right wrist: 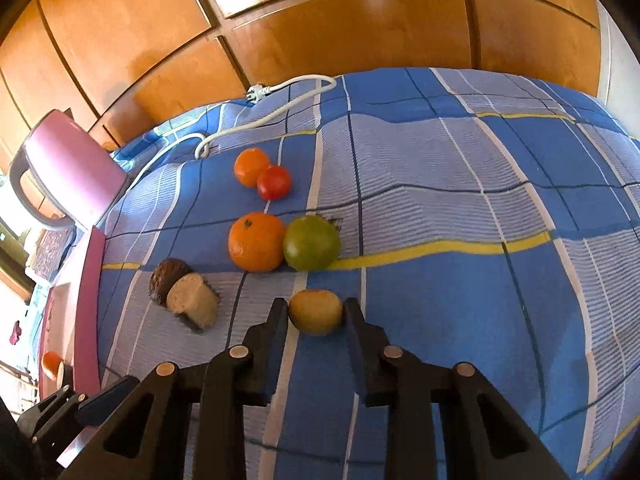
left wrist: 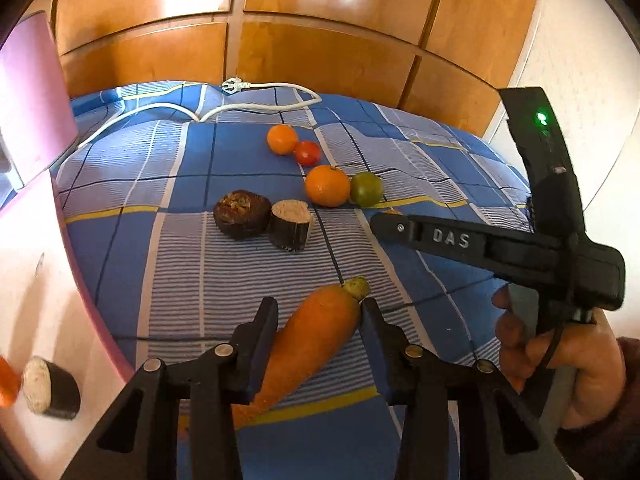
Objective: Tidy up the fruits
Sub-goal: 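Grasp the carrot with the left tool while the right tool grasps the yellow potato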
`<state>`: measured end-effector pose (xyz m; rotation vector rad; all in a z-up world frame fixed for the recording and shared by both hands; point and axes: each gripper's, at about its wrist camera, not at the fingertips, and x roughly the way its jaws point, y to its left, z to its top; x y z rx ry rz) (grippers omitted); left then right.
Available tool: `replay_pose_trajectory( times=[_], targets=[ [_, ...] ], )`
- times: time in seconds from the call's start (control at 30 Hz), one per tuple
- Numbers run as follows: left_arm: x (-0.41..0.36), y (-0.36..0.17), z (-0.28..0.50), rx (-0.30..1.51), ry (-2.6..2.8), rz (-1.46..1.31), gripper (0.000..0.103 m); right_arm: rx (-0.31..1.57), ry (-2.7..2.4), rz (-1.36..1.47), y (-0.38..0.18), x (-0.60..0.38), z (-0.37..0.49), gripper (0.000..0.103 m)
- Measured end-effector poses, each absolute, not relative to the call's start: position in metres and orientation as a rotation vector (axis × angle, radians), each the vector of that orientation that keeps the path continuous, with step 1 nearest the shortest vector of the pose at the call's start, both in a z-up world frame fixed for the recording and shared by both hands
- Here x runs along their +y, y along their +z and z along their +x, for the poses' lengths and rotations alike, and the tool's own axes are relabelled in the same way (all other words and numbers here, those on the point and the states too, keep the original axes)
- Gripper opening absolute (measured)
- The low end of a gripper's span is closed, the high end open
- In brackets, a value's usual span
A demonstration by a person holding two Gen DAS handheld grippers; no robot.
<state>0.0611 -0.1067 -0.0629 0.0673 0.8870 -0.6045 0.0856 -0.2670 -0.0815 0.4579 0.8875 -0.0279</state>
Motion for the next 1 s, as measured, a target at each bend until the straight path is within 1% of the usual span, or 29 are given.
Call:
replay_pose_trajectory(
  times=[0.37, 0.4, 0.43, 0.73, 1.0],
  targets=[
    [-0.091, -0.056, 0.045, 0.883, -0.577, 0.013, 0.041, 0.894, 0.019, 0.478, -0.078, -0.258, 0.054, 0.028],
    [-0.09, -0.054, 0.044, 0.88, -0.575, 0.011, 0.037, 0.892, 0.023, 0.476, -0.077, -0.257, 0.052, 0.028],
    [-0.089, -0.053, 0.043, 0.876, -0.57, 0.013, 0.036, 0.89, 0.03, 0.472, -0.075, -0.254, 0.051, 0.028],
    [-0.083, -0.055, 0.037, 0.873, -0.56, 0.023, 0.036, 0.881, 0.056, 0.429, -0.067, -0.239, 0.041, 0.028],
    [-0.073, -0.043, 0.03, 0.844, -0.559, -0.016, 0.035, 0.848, 0.066, 0.426, -0.054, -0.236, 0.033, 0.028]
  ],
)
